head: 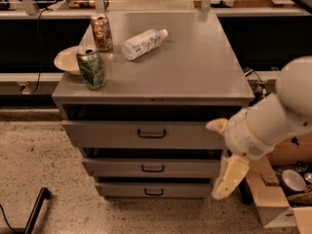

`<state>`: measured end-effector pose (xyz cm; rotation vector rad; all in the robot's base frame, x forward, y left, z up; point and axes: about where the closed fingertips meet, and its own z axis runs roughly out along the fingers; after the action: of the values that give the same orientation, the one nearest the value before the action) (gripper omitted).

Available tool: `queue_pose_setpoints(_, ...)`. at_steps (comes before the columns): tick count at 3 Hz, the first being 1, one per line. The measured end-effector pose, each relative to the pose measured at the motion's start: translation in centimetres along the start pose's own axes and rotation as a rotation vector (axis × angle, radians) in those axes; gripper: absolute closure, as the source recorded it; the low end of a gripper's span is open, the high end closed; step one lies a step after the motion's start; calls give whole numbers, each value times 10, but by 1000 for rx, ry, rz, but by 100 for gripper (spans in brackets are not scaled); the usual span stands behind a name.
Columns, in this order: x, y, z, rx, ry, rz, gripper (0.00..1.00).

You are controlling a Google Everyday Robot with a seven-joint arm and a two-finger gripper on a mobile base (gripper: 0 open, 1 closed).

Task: Open middle drawer

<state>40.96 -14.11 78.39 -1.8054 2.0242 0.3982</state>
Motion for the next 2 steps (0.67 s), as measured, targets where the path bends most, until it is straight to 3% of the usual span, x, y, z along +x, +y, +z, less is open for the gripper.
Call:
queue_pose_setpoints(1,13,18,25,-47,11,-9,0)
queue_pose_setpoints(2,11,13,34,-31,29,-10,0)
